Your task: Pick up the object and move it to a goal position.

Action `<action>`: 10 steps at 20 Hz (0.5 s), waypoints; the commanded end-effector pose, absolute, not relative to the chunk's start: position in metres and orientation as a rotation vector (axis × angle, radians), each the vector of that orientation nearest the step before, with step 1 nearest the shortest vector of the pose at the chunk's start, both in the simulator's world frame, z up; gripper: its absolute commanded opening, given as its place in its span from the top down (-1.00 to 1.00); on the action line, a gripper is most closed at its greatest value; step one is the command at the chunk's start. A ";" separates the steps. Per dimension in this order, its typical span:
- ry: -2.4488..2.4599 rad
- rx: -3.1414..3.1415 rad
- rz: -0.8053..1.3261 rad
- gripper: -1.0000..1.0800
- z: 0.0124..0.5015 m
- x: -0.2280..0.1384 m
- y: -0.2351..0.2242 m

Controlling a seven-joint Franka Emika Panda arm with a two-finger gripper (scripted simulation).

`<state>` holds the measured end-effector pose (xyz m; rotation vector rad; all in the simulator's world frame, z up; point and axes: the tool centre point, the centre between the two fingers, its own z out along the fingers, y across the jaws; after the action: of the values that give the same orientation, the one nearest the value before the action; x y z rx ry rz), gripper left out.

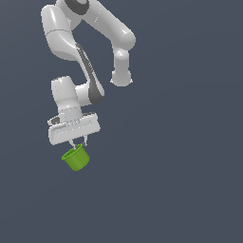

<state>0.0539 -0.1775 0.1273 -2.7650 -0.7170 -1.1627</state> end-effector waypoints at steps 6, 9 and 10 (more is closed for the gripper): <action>-0.772 -2.661 -1.260 1.00 0.130 0.072 -0.198; -0.790 -2.626 -1.286 1.00 0.130 0.077 -0.204; -0.795 -2.616 -1.293 1.00 0.130 0.079 -0.205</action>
<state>0.0756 -0.2029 0.1279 -2.6343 -0.7841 -1.2758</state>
